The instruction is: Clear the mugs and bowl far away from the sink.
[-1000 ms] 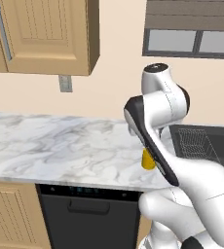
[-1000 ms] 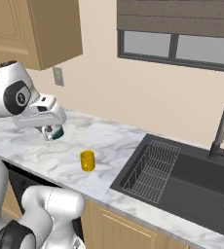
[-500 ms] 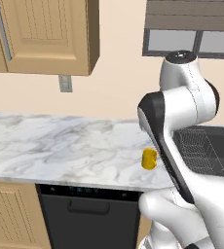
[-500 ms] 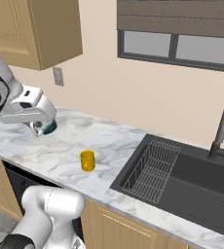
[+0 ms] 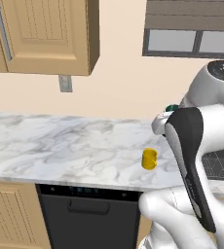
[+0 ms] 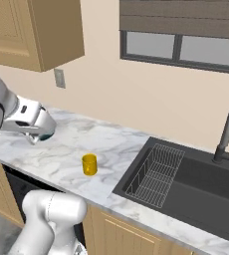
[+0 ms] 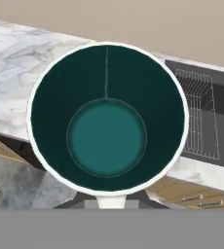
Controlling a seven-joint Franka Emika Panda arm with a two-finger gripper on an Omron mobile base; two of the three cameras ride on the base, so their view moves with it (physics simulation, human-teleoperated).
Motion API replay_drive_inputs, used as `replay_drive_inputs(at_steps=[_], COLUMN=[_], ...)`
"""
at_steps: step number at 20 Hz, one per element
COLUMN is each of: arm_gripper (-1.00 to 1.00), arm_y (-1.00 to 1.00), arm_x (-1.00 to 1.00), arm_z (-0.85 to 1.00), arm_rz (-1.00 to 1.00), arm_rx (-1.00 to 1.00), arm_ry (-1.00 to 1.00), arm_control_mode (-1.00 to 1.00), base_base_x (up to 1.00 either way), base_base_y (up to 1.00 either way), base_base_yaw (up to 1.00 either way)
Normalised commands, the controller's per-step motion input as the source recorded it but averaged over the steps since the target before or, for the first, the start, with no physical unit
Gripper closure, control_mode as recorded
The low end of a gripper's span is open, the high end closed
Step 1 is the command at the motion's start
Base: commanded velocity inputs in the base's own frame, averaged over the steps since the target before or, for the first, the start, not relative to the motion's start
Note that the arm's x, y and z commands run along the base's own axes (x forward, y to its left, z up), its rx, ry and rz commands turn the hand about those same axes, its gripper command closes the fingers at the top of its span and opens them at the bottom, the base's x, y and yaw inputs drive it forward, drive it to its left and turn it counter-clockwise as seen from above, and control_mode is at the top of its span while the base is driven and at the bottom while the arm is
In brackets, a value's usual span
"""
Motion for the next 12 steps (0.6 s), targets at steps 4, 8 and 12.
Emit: replay_drive_inputs(at_steps=[4, 8, 12], arm_gripper=[1.00, 1.00, 1.00], arm_y=[0.07, 0.00, 0.00], arm_x=[-0.50, 0.00, 0.00], arm_z=[0.38, 0.00, 0.00], arm_rz=[0.01, 0.00, 0.00], arm_rx=[-0.02, 0.00, 0.00], arm_ry=[-0.24, 0.00, 0.00], arm_control_mode=[-1.00, 1.00, 1.00], base_base_x=[0.00, -0.50, -0.21], base_base_y=[0.00, 0.19, 0.38], base_base_yaw=[0.00, 0.35, 0.68])
